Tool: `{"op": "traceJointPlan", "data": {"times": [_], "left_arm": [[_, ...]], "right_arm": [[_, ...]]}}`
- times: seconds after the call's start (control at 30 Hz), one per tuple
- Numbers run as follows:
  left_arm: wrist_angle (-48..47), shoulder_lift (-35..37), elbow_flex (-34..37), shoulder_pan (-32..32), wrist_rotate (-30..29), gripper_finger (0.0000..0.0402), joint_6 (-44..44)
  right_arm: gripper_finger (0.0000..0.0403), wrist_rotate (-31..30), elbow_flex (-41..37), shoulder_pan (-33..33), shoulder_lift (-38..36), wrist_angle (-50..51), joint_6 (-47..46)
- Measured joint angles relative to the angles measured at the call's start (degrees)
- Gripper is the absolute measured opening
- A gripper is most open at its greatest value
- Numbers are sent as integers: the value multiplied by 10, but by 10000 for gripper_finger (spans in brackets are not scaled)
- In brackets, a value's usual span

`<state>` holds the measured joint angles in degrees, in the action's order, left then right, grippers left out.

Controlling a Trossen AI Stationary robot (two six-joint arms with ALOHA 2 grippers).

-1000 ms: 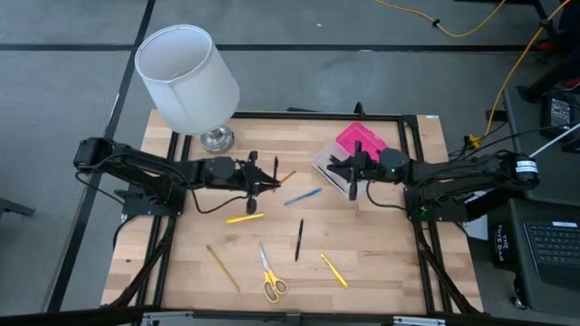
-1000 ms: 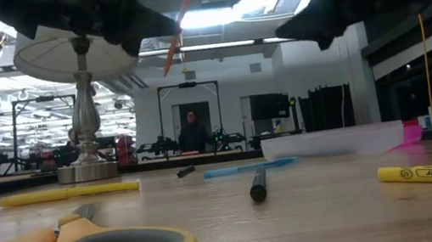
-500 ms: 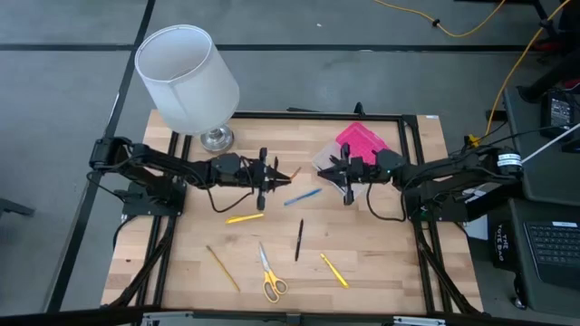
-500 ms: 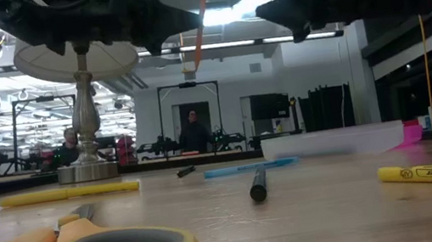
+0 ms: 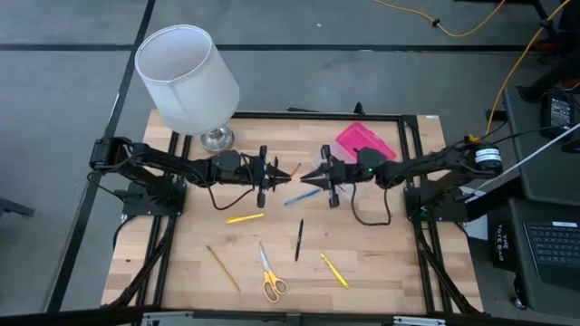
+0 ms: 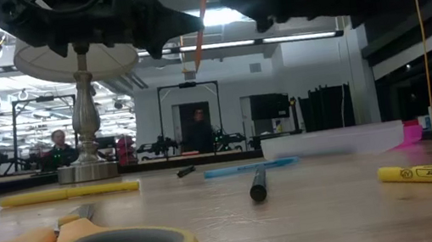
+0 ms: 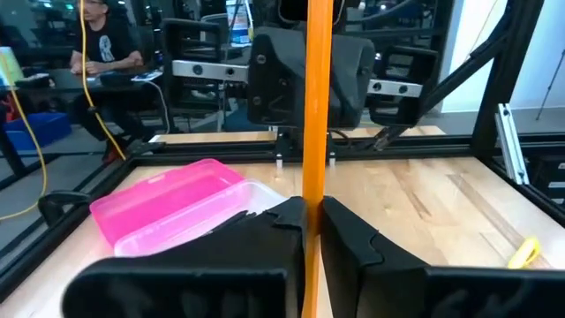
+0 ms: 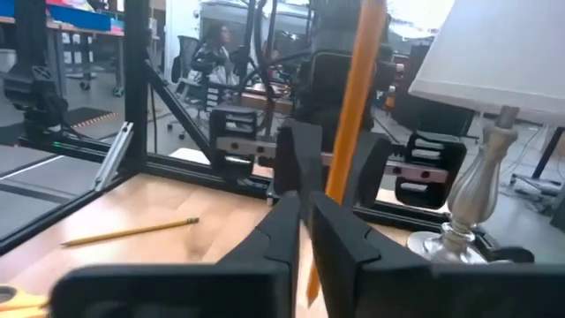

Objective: Pick & place school supplies into a supply box
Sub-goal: Put the orange pencil into the pink supply box

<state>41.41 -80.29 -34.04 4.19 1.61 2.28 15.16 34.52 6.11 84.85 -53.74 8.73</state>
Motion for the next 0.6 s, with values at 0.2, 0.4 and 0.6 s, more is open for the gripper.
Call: {"op": "traceJointPlan", "data": {"times": [0.2,0.4,0.6], "left_arm": [[-7,0,0,0,0,13,6],[-5,0,0,0,0,13,15],[6,0,0,1,-5,13,15]], "right_arm": [[98,-1,29,0,11,27,-9],[147,0,40,0,11,27,-17],[155,-18,40,0,11,27,-24]]}}
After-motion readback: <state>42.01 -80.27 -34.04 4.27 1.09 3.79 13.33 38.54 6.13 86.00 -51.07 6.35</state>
